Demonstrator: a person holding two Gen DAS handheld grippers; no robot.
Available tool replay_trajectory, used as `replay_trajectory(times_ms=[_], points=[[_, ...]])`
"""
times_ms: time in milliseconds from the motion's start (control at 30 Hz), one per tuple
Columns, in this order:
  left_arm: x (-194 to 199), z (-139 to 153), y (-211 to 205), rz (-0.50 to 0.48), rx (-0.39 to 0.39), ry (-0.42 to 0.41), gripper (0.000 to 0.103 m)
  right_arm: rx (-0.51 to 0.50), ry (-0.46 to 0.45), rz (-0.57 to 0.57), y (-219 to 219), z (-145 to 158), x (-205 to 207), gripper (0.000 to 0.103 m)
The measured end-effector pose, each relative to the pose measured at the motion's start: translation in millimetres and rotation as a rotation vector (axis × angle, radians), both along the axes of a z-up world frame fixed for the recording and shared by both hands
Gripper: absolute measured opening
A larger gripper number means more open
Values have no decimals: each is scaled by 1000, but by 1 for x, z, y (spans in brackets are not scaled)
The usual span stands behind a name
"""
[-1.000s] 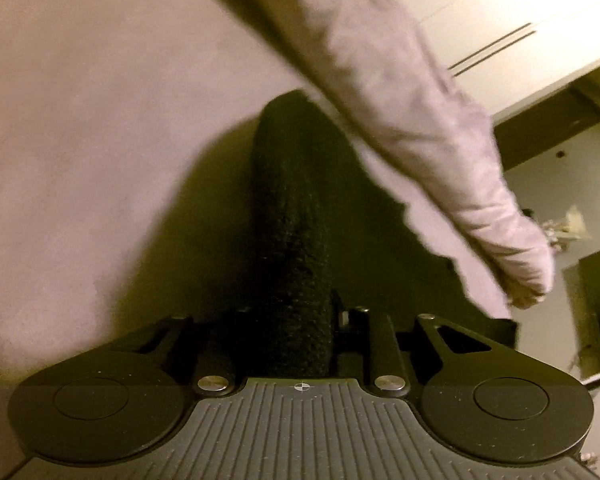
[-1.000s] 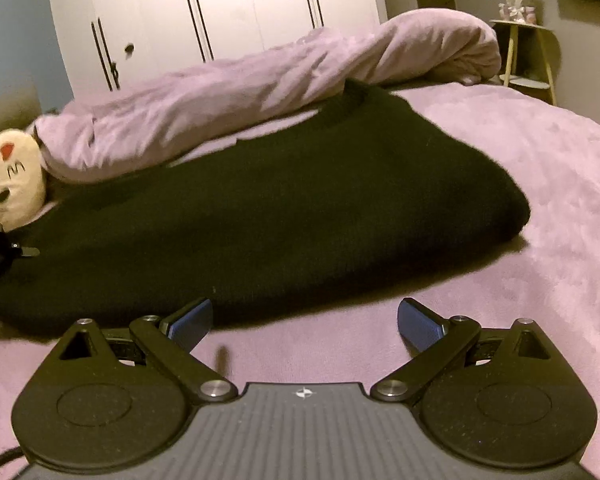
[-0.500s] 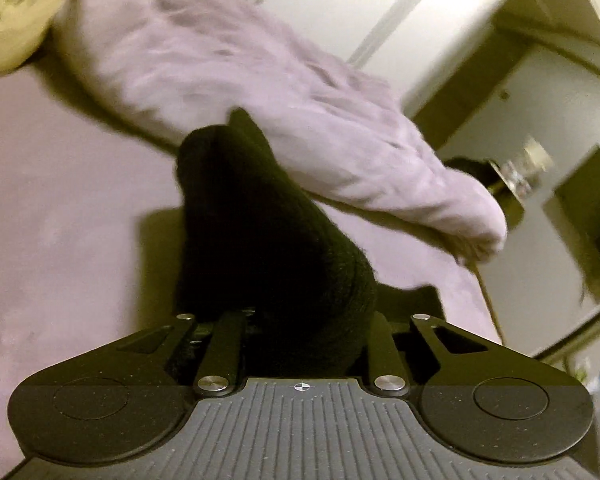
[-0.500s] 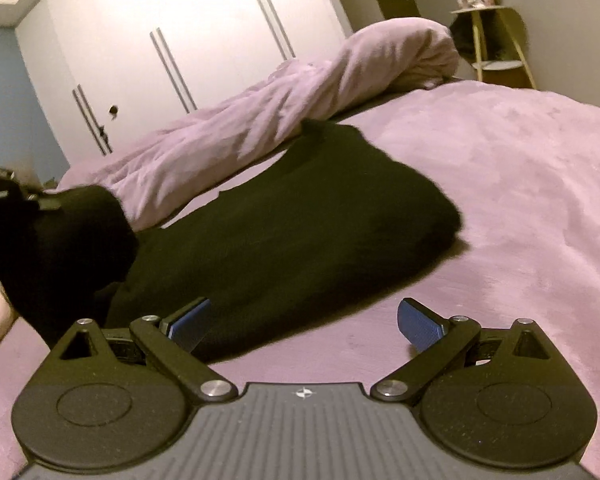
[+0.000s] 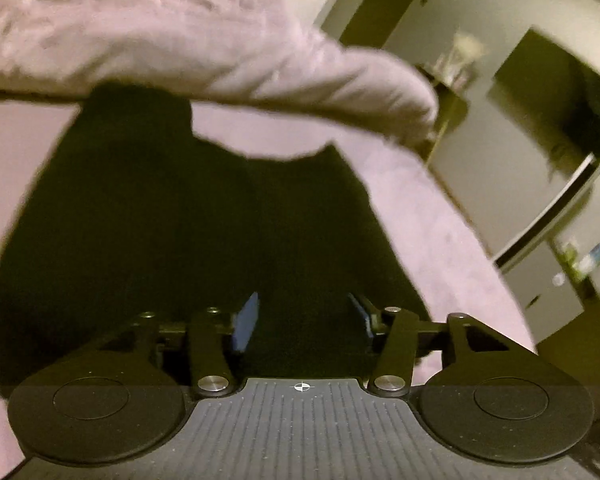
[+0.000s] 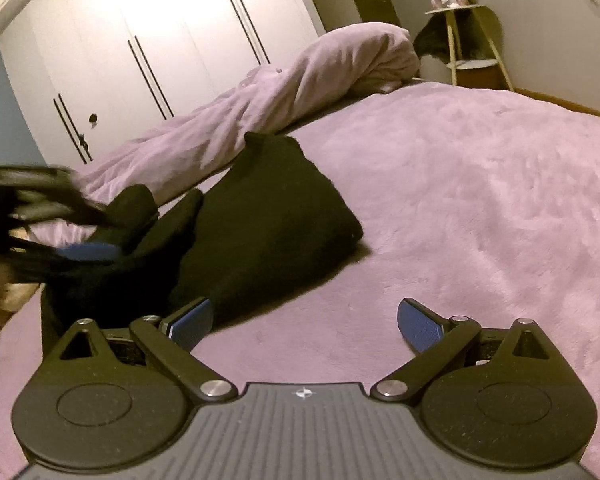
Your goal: Fold small clothes
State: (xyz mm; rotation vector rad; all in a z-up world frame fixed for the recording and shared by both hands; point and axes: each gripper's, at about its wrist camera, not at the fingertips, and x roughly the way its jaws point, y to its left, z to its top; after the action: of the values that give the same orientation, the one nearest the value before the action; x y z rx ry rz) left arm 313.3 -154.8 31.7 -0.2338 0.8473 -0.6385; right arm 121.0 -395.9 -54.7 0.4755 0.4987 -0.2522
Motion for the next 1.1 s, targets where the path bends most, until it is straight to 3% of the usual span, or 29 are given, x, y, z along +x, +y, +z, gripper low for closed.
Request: replay_trajectory(times_ms=[67, 167, 200, 500, 667, 933, 1100], points=[[-6, 11, 25, 43, 23, -24, 57, 6, 12, 2, 3, -4, 4, 99], [-10, 22, 63, 126, 66, -78, 71, 9, 8, -13, 6, -2, 10, 99], [-4, 22, 70, 163, 88, -86, 71, 13, 12, -16, 7, -2, 12, 99], [38, -26, 113, 341, 92, 67, 71, -25, 79, 0, 13, 3, 26, 99], [48, -34, 99, 322, 100, 100, 74, -30, 86, 9, 12, 1, 27, 99], [18, -19, 40, 205, 291, -66, 79, -61, 101, 17, 18, 0, 29, 99], [8, -18, 31, 168, 332, -106, 84, -76, 121, 22, 20, 2, 30, 99]])
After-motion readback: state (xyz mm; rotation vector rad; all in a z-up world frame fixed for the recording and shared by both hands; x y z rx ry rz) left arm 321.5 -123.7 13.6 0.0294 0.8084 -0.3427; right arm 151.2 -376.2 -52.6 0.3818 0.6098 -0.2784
